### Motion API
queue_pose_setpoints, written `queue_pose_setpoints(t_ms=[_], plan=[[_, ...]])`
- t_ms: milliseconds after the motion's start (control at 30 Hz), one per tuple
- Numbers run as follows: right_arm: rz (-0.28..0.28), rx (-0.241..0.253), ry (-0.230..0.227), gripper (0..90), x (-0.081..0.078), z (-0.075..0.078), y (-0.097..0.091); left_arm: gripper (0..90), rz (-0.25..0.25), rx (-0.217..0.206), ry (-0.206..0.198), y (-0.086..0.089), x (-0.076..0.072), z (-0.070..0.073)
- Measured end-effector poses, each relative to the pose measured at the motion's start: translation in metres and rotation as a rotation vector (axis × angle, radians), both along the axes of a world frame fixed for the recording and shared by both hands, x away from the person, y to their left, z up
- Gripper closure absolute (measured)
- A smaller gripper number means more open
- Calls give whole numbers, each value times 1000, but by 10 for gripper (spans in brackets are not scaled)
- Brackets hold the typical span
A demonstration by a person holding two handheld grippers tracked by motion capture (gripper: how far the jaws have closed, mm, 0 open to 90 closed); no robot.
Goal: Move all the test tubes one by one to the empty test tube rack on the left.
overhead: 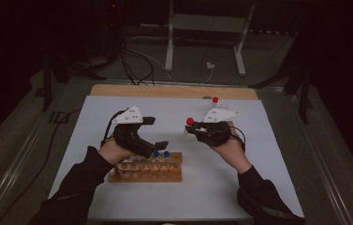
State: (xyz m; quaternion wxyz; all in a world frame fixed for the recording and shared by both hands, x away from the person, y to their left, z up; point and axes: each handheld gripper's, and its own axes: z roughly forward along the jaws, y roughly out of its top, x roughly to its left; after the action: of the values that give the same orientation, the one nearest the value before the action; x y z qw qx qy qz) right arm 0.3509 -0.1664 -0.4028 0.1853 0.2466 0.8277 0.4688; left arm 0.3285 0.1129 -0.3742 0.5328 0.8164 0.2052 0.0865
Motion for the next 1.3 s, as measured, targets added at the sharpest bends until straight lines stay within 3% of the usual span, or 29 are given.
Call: queue_pose_setpoints(t_ms=[267,467,867,1233,1300], plan=[[30,-1,6,745,-4,0,6,85,3,24,-21,-23,12,6],[45,-5,5,745,-7,2,10,207,5,32,-35,-33,18,9],[52,-2,18,745,-9,2,12,452,20,87,-59,-56,24,3],[50,-4,18,745,-9,2,12,691,-3,124,-79,-65,25,1],[46,-3,22,745,-8,1,11,705,-4,132,-100,-66,25,1]])
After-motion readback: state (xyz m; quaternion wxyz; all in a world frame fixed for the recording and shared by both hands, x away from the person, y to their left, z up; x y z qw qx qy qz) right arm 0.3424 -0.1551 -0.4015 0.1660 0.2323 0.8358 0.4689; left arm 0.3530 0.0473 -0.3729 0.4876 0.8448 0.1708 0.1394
